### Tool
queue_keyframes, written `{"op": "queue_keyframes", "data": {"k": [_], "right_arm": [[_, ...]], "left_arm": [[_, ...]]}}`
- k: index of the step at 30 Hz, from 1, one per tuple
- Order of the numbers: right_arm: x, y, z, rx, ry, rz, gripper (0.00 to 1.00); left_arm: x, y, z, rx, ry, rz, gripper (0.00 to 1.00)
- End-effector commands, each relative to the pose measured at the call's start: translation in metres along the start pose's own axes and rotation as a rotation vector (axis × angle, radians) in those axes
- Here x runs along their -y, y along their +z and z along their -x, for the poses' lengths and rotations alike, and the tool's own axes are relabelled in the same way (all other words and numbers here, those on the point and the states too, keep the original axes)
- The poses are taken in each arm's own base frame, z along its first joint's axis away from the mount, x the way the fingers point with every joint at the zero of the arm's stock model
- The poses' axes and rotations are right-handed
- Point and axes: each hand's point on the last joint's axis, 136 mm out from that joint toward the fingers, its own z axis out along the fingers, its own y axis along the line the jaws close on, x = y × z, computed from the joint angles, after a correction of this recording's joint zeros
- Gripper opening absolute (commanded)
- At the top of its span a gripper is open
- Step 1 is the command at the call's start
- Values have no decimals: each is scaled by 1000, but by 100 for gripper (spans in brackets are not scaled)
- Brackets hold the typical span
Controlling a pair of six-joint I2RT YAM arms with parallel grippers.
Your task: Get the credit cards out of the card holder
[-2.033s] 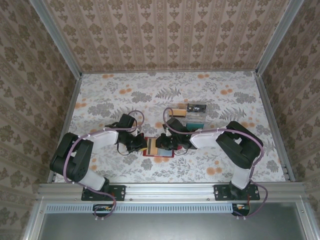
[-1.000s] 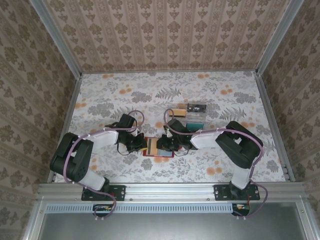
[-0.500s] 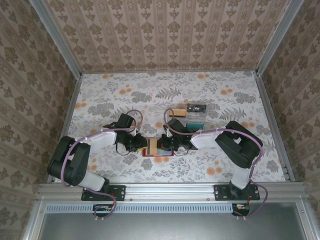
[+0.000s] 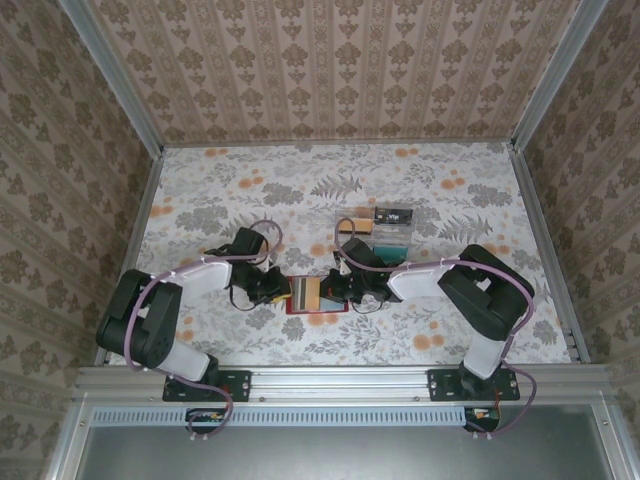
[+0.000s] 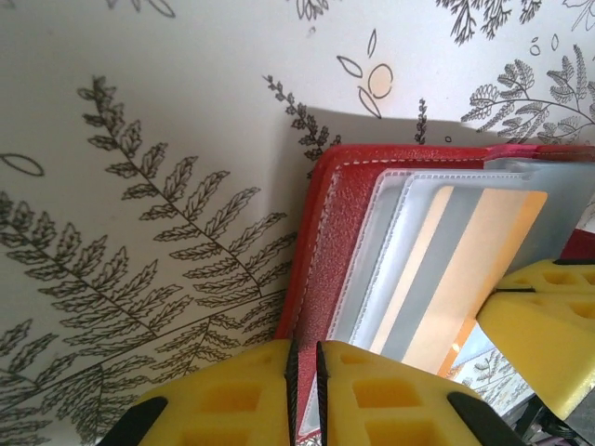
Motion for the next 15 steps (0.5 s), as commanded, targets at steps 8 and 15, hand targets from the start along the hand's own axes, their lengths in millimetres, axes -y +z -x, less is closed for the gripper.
{"op": "queue_keyframes", "data": {"k": [8, 15], "right_arm": [[-5, -4, 6, 0, -25, -10, 0], [-2, -7, 10, -29, -39, -16, 0]], "left_arm": [[13, -9, 3, 18, 26, -11, 13], [33, -1, -5, -9, 75, -39, 11]]}}
